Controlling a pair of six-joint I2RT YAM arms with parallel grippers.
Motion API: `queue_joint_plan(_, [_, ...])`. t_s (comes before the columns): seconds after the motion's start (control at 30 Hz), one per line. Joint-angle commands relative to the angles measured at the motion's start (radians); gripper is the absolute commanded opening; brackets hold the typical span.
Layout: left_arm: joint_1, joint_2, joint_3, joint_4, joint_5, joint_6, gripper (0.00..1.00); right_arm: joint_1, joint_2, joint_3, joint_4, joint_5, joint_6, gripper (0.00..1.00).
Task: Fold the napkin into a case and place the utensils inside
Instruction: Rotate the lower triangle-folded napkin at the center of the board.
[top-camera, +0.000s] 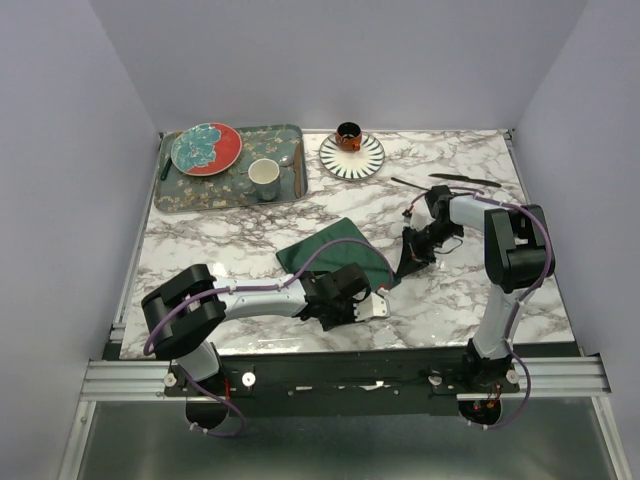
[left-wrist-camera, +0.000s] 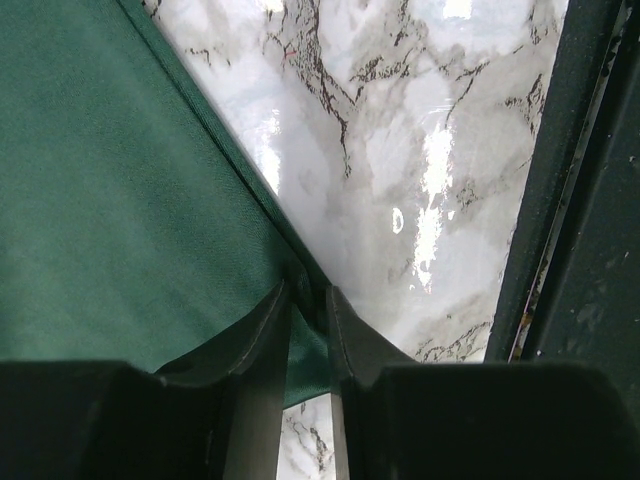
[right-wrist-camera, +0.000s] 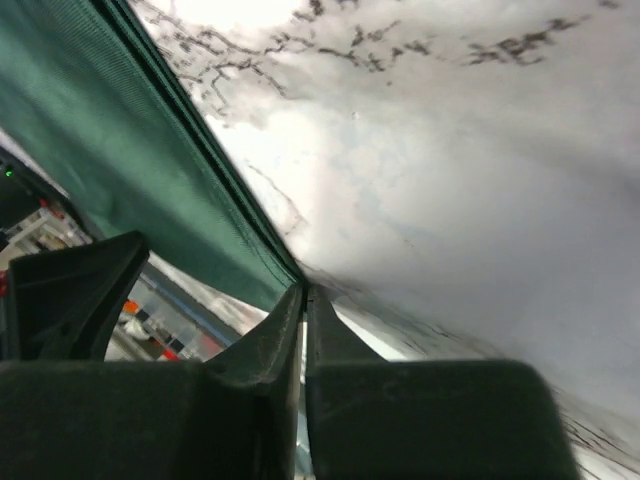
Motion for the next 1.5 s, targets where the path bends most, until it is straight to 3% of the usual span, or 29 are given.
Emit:
queue_joint_plan(0.0, [-0.007, -0.002, 0.014, -0.019, 0.023, -0.004, 0.33, 0.005, 0.014, 0.018, 0.007, 0.065, -0.016, 0.20])
queue_joint_plan(0.2, [-0.007, -0.025, 0.029, 0.003, 0.025, -0.024, 0.45, 0.005, 0.010, 0.021, -0.021, 0.057, -0.042, 0.37])
queue_joint_plan(0.37, [-0.002, -0.037, 0.046, 0.000, 0.020, -0.036, 0.48, 0.012, 0.028, 0.014, -0.033, 0.016, -0.039, 0.37])
queue_joint_plan(0.47, [0.027, -0.083, 0.054, 0.007, 0.035, -0.076, 0.50, 0.019, 0.036, 0.004, -0.030, 0.008, -0.050, 0.24])
queue_joint_plan(0.5, [0.042, -0.100, 0.057, 0.009, 0.048, -0.088, 0.50, 0.019, 0.042, 0.007, -0.027, 0.010, -0.051, 0.13])
queue_joint_plan(0.57, [0.122, -0.156, 0.051, 0.024, 0.084, -0.126, 0.51, 0.019, 0.057, 0.032, -0.030, 0.030, -0.064, 0.01])
queue_joint_plan(0.63, [0.217, -0.181, 0.051, 0.023, 0.162, -0.159, 0.51, 0.019, 0.080, 0.053, -0.030, 0.051, -0.085, 0.01])
queue_joint_plan(0.7, [0.363, -0.189, 0.072, -0.006, 0.193, -0.156, 0.50, 0.023, 0.096, 0.102, -0.039, 0.062, -0.088, 0.01])
queue_joint_plan(0.93, [0.604, -0.086, 0.149, -0.146, 0.198, 0.071, 0.47, 0.058, 0.174, 0.354, -0.119, 0.174, -0.165, 0.01])
queue_joint_plan(1.17, [0.645, 0.020, 0.187, -0.184, 0.180, 0.160, 0.41, 0.084, 0.339, 0.731, -0.211, 0.283, -0.239, 0.01])
queue_joint_plan(1.37, [0.621, 0.083, 0.178, -0.204, 0.172, 0.145, 0.37, 0.095, 0.392, 0.918, -0.188, 0.338, -0.282, 0.01])
queue_joint_plan(1.47, [0.586, 0.098, 0.173, -0.203, 0.154, 0.139, 0.34, 0.101, 0.392, 0.952, -0.190, 0.346, -0.297, 0.14])
